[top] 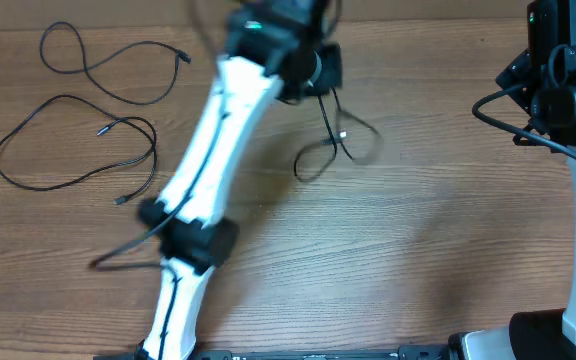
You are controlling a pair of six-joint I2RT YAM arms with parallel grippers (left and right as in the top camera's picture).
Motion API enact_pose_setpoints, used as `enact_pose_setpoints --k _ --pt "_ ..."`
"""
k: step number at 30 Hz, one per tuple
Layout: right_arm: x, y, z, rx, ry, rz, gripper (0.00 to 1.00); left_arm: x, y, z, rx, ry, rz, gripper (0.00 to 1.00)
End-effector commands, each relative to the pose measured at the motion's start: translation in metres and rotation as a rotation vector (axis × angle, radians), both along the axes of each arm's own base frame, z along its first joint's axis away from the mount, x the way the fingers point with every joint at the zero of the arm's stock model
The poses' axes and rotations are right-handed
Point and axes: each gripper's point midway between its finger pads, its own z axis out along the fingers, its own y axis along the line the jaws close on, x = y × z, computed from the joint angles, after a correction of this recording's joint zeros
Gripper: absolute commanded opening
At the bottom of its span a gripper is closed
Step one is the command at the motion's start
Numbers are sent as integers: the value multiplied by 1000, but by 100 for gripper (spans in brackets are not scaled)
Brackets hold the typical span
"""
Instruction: Untangle cables
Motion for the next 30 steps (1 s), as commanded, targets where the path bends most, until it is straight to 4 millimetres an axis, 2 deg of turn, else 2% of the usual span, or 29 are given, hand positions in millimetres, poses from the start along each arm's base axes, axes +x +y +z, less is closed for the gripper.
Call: enact_pose_setpoints --k 1,4,5,8,13,16,19,22,25,30 --pt "0 -1 0 -11 6 6 100 -18 15 63 -60 -120 24 4" --pt "0 -1 0 -10 6 6 100 -30 20 92 -100 -174 18 4" --pt "0 -1 0 -10 6 6 100 -36 24 108 -117 -212 20 4" --pt "0 -1 0 -10 6 6 100 -45 33 130 -125 -268 36 4" --pt "0 -1 0 -11 6 6 100 -53 46 144 -111 -308 65 4" --pt "0 -1 0 -10 6 6 100 -52 72 137 -57 -270 244 4" --pt "0 -1 0 -10 6 6 100 -54 123 117 4 -161 611 4" --pt "0 -1 0 -11 6 6 100 -49 136 117 7 -158 641 4" --pt "0 -1 0 -10 6 6 100 -41 160 117 3 -154 713 4" --pt "0 -1 0 -10 6 6 100 -29 219 115 18 -147 803 4"
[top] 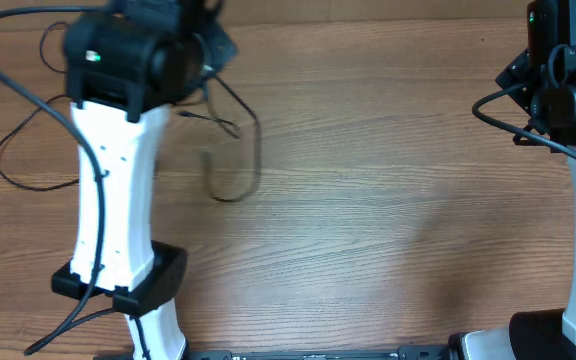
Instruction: Untangle cables
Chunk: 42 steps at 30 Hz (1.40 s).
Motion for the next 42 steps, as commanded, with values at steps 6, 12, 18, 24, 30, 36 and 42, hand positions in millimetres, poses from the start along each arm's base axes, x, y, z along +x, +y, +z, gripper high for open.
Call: enact_pose_setpoints --k 6,12,18,24,30,36,42 --pt "0 -1 0 -10 6 6 100 -4 60 13 4 -20 -63 4" --pt "0 -1 0 -10 6 6 100 -44 94 4 61 57 24 4" --pt "0 -1 0 -10 6 6 100 -99 138 -25 116 181 263 4" --pt "0 -1 0 -10 6 6 100 -125 166 -62 18 310 417 4" --pt "0 -1 0 -10 6 6 100 -135 182 -99 -43 415 542 4" --pt "0 -1 0 -10 6 6 100 -142 227 -114 -12 411 710 5" --pt "0 -1 0 -10 6 6 100 -170 276 -113 3 408 906 4"
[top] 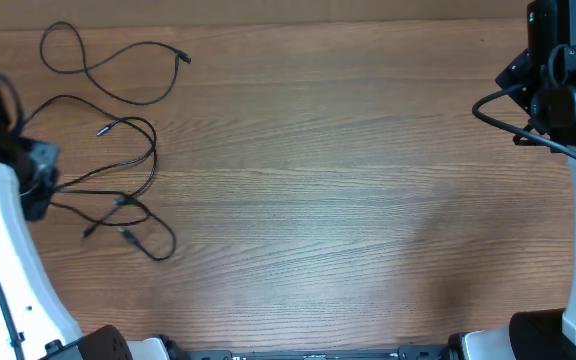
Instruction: Untangle cables
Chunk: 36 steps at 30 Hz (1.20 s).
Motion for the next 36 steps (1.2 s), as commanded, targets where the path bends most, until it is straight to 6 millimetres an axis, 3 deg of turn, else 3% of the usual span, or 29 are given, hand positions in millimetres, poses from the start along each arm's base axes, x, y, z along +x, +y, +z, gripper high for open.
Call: enact_pose_setpoints --k 1,6,12,17,20,23,29,36 --pt "0 -1 0 -10 6 6 100 -24 34 1 59 28 145 5" --pt "0 -1 0 -10 6 6 100 -45 59 -18 53 66 249 4" --pt "0 -1 0 -10 6 6 100 -49 94 -54 175 107 310 4" --pt "0 -1 0 -10 6 6 100 -51 122 -65 331 148 306 4" --pt "0 -1 0 -10 6 6 100 -42 142 -71 445 192 181 4" --pt "0 -1 0 -10 6 6 100 -45 160 -64 566 244 179 4" --pt "0 -1 0 -10 6 6 100 -33 180 -56 643 264 104 4" --pt "0 -1 0 -10 6 6 100 -38 191 -100 541 347 69 4"
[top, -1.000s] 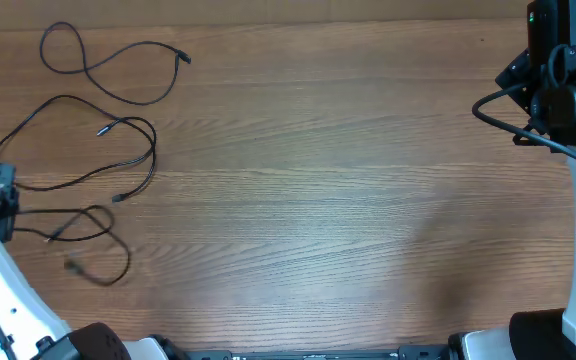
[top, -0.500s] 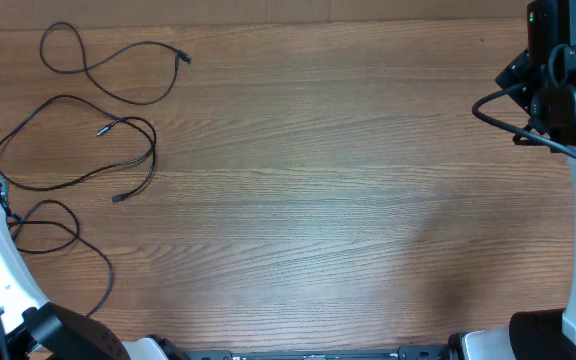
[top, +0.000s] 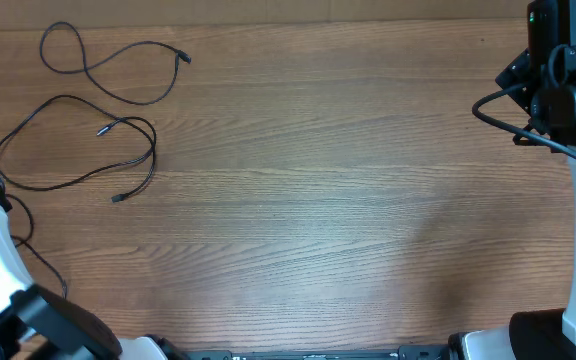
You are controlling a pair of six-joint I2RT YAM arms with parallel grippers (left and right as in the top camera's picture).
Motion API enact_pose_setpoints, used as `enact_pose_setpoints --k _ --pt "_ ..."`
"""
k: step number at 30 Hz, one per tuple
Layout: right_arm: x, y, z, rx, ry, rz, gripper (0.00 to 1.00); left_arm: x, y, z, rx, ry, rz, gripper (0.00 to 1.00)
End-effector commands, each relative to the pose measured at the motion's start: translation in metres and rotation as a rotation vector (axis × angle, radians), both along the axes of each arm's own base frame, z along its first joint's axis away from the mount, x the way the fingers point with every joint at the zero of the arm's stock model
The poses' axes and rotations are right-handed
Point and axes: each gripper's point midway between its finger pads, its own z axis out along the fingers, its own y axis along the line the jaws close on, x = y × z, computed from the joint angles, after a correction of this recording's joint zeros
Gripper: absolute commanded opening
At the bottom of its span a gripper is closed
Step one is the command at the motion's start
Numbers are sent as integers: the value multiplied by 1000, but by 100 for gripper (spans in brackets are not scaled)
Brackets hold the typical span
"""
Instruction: Untangle cables
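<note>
Two thin black cables lie apart at the table's far left. One cable [top: 108, 72] snakes along the back edge. The other cable [top: 73, 150] forms a wide loop in front of it, both of its plugs lying free. My left arm stands at the left front corner; only a black bit of its head shows at the frame edge, fingers hidden. A thin black line [top: 30, 240] curls beside that arm; whether it is a cable of the task or the arm's own lead I cannot tell. My right gripper [top: 553, 55] is folded at the far right, fingers not discernible.
Brown wooden tabletop [top: 328, 200] fills the view. The right arm's white column and its black lead [top: 513, 125] stand along the right edge. The arms' bases sit at the front edge.
My left arm has drawn back from the left edge to the left front corner. The third cable, which lay in front of the looped cable, no longer lies there. The right arm is unchanged.
My left arm first reached to the table's back middle over a small tangled cable. Then it was at the back left with that cable hanging from it. Then the cable lay at the left front by the gripper. Now two separate cables lie there.
</note>
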Motion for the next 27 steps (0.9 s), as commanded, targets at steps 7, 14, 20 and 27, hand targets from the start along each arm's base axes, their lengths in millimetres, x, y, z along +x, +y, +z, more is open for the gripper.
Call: enact_pose_setpoints --k 7,14,20,27 --pt "0 -1 0 -10 6 5 100 3 -20 -77 -281 143 -116 4" --pt "0 -1 0 -10 6 5 100 40 -97 -108 -704 -99 -296 4" --pt "0 -1 0 -10 6 5 100 54 -130 -108 -869 -212 -340 20" --pt "0 -1 0 -11 6 6 100 33 -111 -110 -805 -140 -271 4"
